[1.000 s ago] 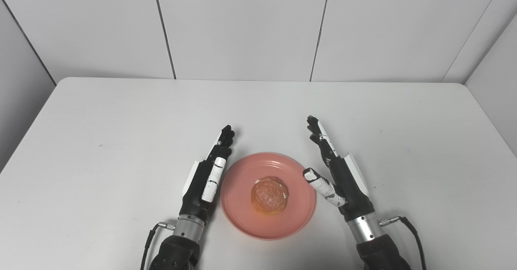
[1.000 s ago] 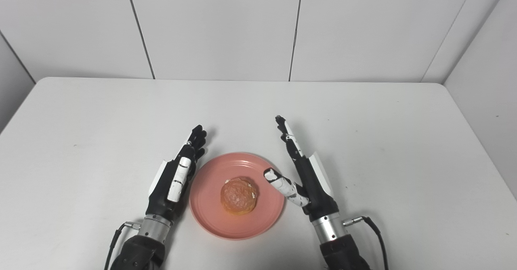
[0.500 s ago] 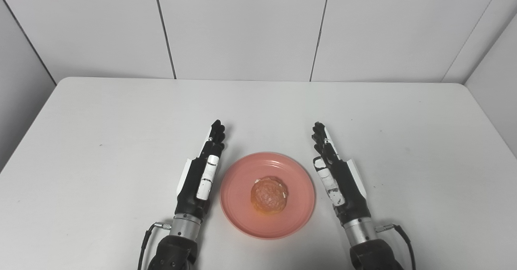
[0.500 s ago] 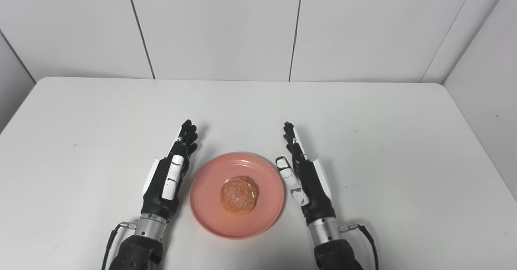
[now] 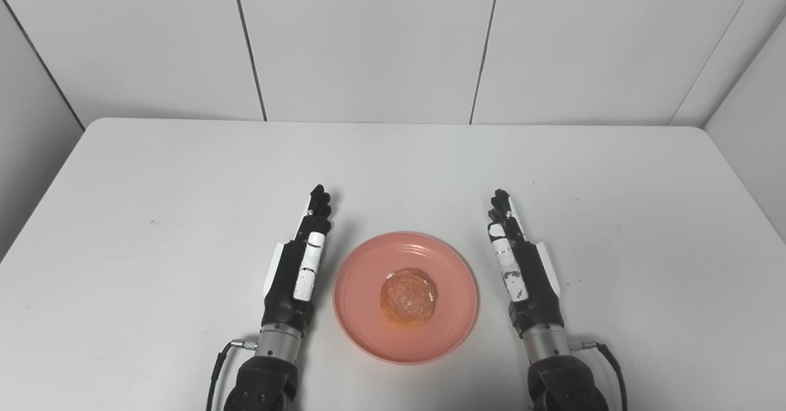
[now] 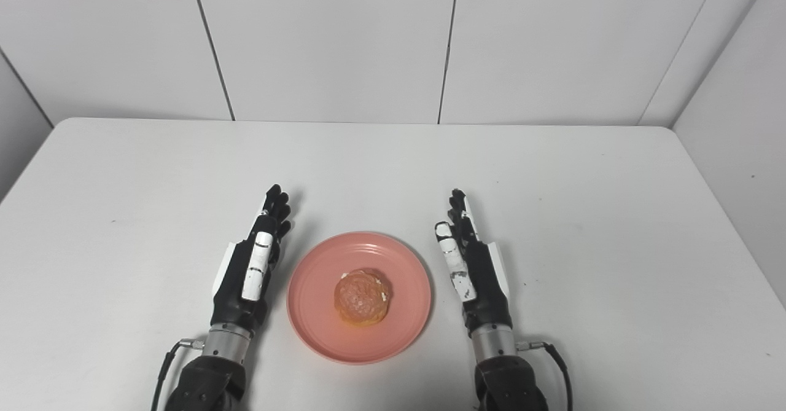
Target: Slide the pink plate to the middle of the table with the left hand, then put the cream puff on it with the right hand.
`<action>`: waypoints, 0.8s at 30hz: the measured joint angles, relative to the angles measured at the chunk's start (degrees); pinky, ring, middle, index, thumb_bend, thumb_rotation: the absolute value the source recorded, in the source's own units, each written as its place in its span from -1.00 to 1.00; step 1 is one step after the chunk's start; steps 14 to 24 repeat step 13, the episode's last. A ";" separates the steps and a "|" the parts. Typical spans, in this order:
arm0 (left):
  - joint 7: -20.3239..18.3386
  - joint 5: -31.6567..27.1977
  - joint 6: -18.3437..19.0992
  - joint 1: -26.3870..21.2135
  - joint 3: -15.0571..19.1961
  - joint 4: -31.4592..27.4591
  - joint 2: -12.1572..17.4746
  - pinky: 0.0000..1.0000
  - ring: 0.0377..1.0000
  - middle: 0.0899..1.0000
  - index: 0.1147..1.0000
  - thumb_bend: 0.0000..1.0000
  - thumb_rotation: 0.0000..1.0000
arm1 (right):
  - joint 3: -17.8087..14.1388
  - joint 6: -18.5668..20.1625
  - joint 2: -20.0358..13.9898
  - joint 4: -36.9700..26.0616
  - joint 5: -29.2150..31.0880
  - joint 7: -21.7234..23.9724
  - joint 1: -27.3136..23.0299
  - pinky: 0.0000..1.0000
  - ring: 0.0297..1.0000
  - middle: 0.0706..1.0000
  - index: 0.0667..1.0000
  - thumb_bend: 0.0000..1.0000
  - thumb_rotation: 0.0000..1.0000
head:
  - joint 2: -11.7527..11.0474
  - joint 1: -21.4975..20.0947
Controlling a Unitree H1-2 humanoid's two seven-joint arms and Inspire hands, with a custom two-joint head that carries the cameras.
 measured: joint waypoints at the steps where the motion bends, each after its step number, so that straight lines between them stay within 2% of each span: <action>1: 0.04 -0.09 0.73 0.02 0.06 -0.13 -0.04 1.00 1.00 1.00 1.00 0.27 1.00 | -0.16 0.56 0.21 0.00 0.70 0.00 0.01 1.00 1.00 1.00 1.00 0.21 0.95 | 0.00 0.00; 6: 0.39 -0.29 1.99 0.19 0.10 -0.51 -0.12 1.00 1.00 1.00 1.00 0.31 1.00 | -0.45 2.09 0.93 -0.35 2.42 -0.01 0.01 1.00 1.00 1.00 1.00 0.22 0.93 | 0.00 0.00; 13: 0.36 -0.80 3.21 0.39 0.11 -0.94 -0.32 1.00 1.00 1.00 1.00 0.37 1.00 | -0.49 2.29 0.97 -0.44 2.87 -0.24 0.01 1.00 1.00 1.00 1.00 0.20 0.92 | 0.09 0.35; 24: 0.36 -0.80 3.21 0.39 0.11 -0.94 -0.32 1.00 1.00 1.00 1.00 0.37 1.00 | -0.49 2.29 0.97 -0.44 2.87 -0.24 0.01 1.00 1.00 1.00 1.00 0.20 0.92 | 0.09 0.35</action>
